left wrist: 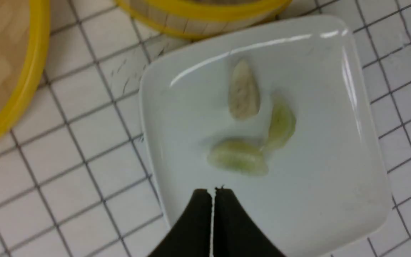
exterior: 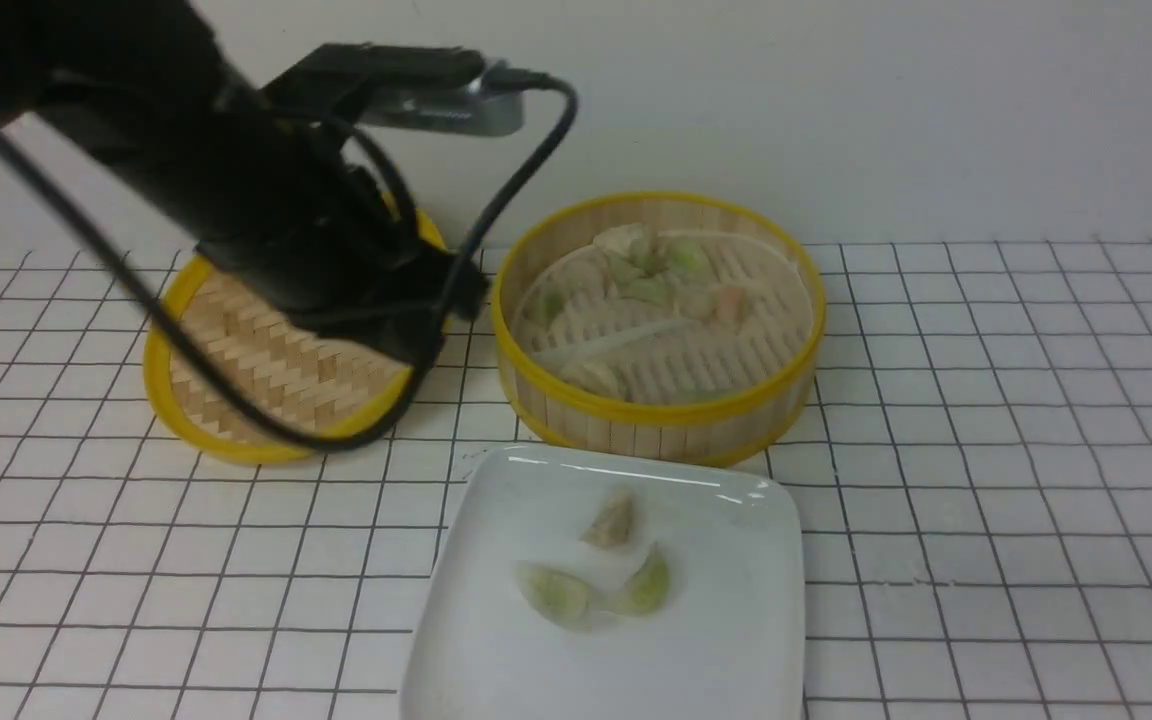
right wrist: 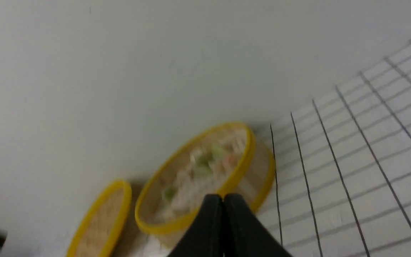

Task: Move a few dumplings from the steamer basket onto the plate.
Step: Use the left arm to grab a dumpling from the steamer

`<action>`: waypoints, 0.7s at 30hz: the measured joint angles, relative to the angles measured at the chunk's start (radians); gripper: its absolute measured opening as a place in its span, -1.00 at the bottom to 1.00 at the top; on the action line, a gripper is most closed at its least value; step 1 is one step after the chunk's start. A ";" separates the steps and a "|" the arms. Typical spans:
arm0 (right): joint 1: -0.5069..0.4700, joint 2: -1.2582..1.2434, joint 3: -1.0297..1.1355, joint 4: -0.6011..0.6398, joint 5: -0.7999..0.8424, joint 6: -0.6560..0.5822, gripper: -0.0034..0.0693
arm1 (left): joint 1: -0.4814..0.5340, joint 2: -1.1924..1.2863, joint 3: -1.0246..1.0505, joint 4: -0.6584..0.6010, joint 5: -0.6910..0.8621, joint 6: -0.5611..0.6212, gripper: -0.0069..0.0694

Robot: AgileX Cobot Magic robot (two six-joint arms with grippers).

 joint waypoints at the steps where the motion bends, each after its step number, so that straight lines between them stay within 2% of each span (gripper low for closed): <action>1: 0.008 0.043 -0.071 -0.017 0.075 -0.020 -0.95 | -0.010 0.033 -0.032 0.006 0.000 0.007 -0.83; 4: 0.022 0.225 -0.267 -0.081 0.327 -0.091 -0.95 | -0.052 0.156 -0.194 0.045 0.000 0.044 -0.83; 7: 0.022 0.371 -0.402 -0.114 0.484 -0.169 -0.95 | -0.088 0.295 -0.339 0.092 0.012 0.057 -0.83; 11: 0.023 0.467 -0.480 -0.116 0.535 -0.236 -0.95 | -0.100 0.414 -0.456 0.107 0.012 0.057 -0.80; 15: 0.023 0.497 -0.489 -0.109 0.511 -0.264 -0.95 | -0.101 0.545 -0.573 0.116 0.007 0.057 -0.55; 21: 0.024 0.498 -0.489 -0.100 0.494 -0.269 -0.95 | -0.101 0.659 -0.617 0.185 -0.016 0.057 0.13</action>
